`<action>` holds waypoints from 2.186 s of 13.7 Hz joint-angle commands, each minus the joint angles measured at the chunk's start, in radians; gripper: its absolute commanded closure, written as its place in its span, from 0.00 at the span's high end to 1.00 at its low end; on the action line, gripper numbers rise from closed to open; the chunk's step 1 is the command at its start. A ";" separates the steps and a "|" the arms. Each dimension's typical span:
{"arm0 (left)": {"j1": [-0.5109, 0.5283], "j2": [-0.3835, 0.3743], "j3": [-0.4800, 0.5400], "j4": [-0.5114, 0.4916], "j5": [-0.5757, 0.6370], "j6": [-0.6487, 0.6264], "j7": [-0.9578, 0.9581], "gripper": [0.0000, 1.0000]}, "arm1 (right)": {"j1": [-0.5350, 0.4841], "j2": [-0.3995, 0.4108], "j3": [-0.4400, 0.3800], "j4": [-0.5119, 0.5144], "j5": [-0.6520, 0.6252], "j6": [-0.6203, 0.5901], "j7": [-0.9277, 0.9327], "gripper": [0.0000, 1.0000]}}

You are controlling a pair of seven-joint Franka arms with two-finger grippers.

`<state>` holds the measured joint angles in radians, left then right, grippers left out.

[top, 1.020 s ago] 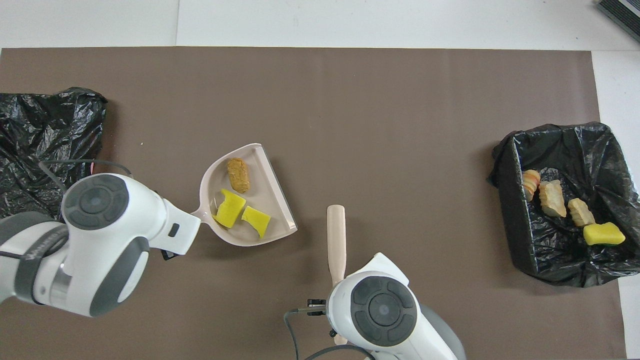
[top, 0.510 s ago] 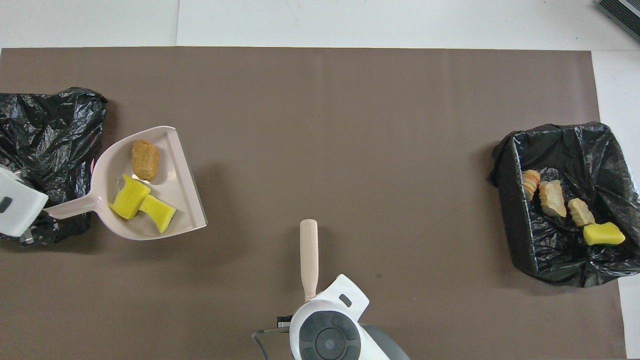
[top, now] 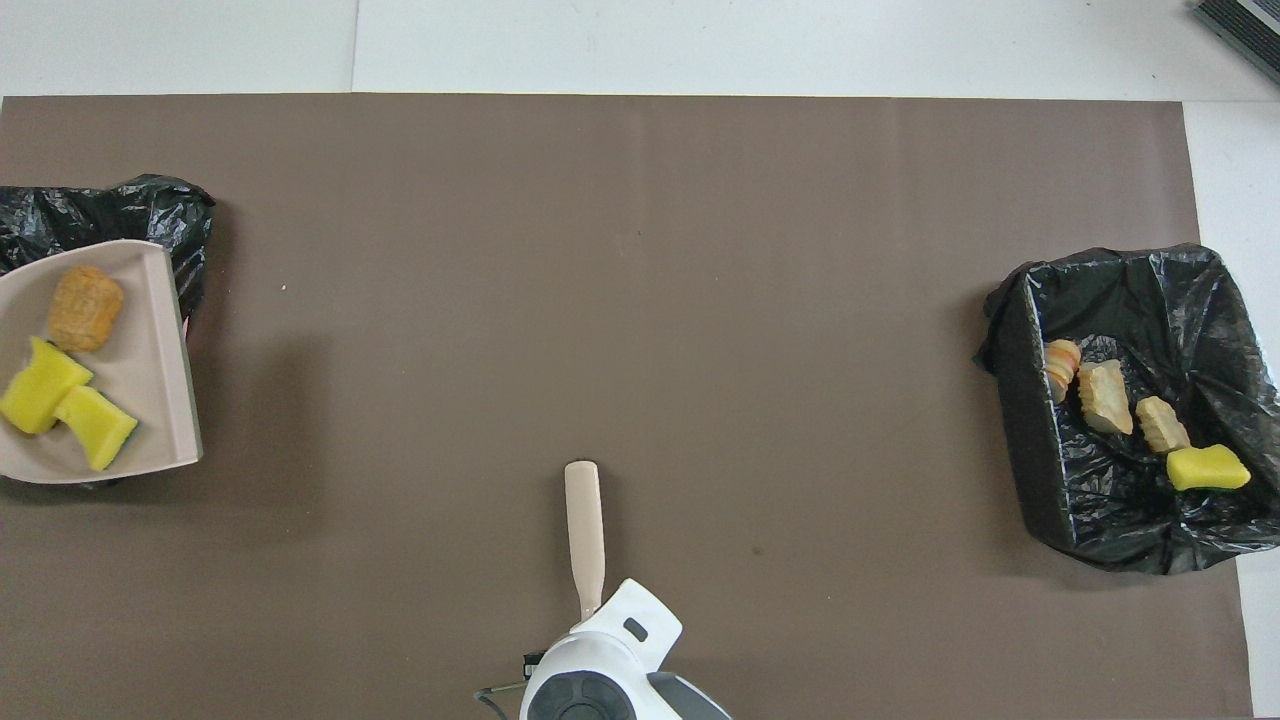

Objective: Sweep and dump trash in bin

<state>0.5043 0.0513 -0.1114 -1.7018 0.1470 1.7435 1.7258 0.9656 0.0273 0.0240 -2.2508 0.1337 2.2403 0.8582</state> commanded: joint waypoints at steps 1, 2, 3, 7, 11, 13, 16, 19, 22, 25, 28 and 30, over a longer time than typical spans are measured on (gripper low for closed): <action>0.063 0.119 -0.017 0.178 0.042 -0.033 0.058 0.00 | 0.012 -0.013 -0.001 -0.018 -0.042 0.005 0.042 0.00; 0.065 0.154 -0.014 0.212 0.080 -0.019 0.078 0.00 | 0.012 -0.013 -0.001 -0.019 -0.048 0.004 0.053 0.00; 0.078 0.195 -0.013 0.262 0.112 0.002 0.090 0.00 | 0.012 -0.012 -0.001 -0.013 -0.048 -0.002 0.073 0.23; 0.109 0.240 -0.019 0.284 0.214 0.140 0.109 0.00 | -0.030 -0.020 -0.004 0.089 -0.080 -0.194 0.055 1.00; 0.060 0.240 -0.022 0.274 0.443 0.221 0.080 0.00 | -0.120 -0.035 -0.012 0.236 -0.080 -0.352 -0.039 1.00; -0.010 0.237 -0.022 0.269 0.598 0.202 0.005 0.00 | -0.178 -0.058 -0.018 0.289 -0.083 -0.395 -0.114 1.00; -0.053 0.228 -0.022 0.255 0.719 0.182 -0.020 0.00 | -0.307 -0.049 -0.018 0.423 -0.098 -0.539 -0.317 1.00; -0.061 0.223 -0.021 0.241 0.784 0.182 -0.020 0.00 | -0.499 -0.052 -0.019 0.511 -0.100 -0.603 -0.578 1.00; -0.073 0.223 -0.021 0.243 0.850 0.182 -0.029 0.00 | -0.657 -0.044 -0.019 0.543 -0.101 -0.604 -0.758 1.00; -0.109 0.223 -0.021 0.246 0.901 0.148 -0.068 0.00 | -0.772 -0.038 -0.019 0.557 -0.117 -0.594 -0.800 1.00; -0.194 0.223 -0.022 0.249 1.031 0.082 -0.156 0.00 | -0.895 -0.035 -0.019 0.559 -0.124 -0.582 -0.804 1.00; -0.208 0.222 -0.021 0.251 1.039 0.061 -0.173 0.00 | -0.967 -0.029 -0.018 0.570 -0.120 -0.558 -0.808 1.00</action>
<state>0.3213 0.2829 -0.1443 -1.4518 1.1565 1.8367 1.5838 0.0630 -0.0207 -0.0106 -1.7085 0.0241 1.6630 0.0736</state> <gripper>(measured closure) 0.687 0.000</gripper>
